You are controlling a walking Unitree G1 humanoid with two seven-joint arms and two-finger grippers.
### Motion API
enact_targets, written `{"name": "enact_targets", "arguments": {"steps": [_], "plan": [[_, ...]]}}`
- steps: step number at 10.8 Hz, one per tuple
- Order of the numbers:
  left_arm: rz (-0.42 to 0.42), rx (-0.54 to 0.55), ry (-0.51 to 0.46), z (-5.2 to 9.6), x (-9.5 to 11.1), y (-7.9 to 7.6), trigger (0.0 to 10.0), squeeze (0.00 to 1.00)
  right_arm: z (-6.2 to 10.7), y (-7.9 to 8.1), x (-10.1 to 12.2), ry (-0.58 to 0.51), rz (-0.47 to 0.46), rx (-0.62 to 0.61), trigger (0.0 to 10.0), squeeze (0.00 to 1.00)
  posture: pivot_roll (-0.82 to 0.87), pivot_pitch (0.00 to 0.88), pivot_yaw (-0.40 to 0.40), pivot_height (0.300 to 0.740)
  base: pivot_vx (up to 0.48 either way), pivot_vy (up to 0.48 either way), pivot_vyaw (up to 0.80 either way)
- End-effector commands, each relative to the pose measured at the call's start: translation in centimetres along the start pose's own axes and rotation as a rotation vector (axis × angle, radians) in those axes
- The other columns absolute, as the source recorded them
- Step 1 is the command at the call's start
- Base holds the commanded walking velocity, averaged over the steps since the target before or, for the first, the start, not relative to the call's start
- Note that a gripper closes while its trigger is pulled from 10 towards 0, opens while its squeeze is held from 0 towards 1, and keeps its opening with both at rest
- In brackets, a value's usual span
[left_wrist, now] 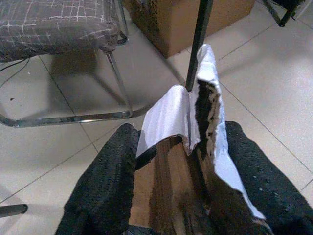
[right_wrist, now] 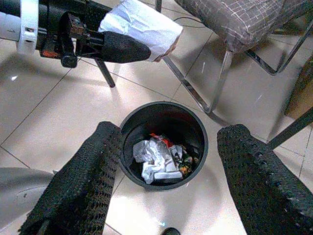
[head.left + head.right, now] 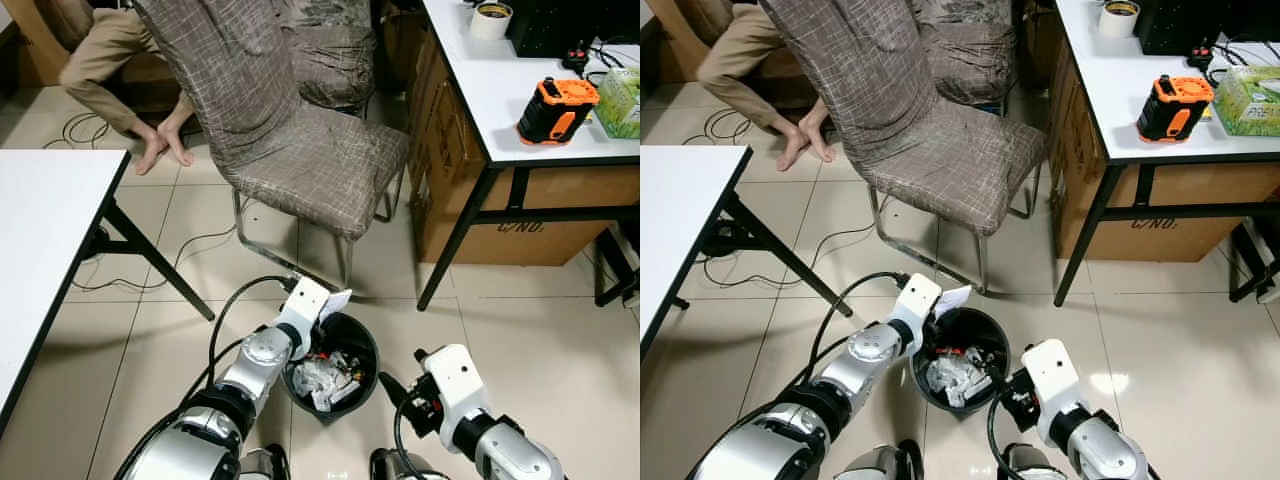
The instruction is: Picking trash to rubbish bin
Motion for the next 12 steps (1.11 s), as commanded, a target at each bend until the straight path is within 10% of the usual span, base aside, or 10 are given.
{"name": "enact_targets", "arguments": {"steps": [1, 10, 11, 12], "plan": [[0.011, -0.003, 0.008, 0.1, -0.3, 0.1, 10.0, 1.00, 0.1, 0.4, -0.2, 0.013, -0.009, 0.011, 10.0, 0.00, -0.22, 0.182, 0.071, 0.740, 0.000, 0.000, 0.00], [0.099, 0.068, -0.057, 0.5, 0.4, 1.7, 10.0, 1.00, -1.1, -0.1, 0.4, -0.008, 0.002, -0.003, 10.0, 0.00, -0.18, 0.125, 0.061, 0.740, 0.000, 0.000, 0.00], [0.132, 0.134, -0.108, 2.0, -0.1, 3.4, 10.0, 0.00, -2.1, -0.4, 0.5, -0.018, 0.006, -0.034, 10.0, 0.00, -0.14, 0.084, 0.039, 0.740, 0.000, 0.000, 0.00], [0.131, 0.187, -0.132, 3.4, -0.9, 4.4, 10.0, 0.00, -2.8, -0.7, 0.5, -0.020, 0.010, -0.058, 10.0, 0.00, -0.11, 0.067, 0.021, 0.740, 0.000, 0.000, 0.00]]}}
Point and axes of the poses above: a point about 5 cm out from each wrist's last joint towards the gripper, its own z axis pointing back from the gripper into the wrist, its own x axis along the axis of the wrist's last joint, y = z × x, the point moved 6 cm from there along -z, pointing out of the wrist towards the gripper, and after that the axes turned 3 degrees about -z, right-handed, at the moved point
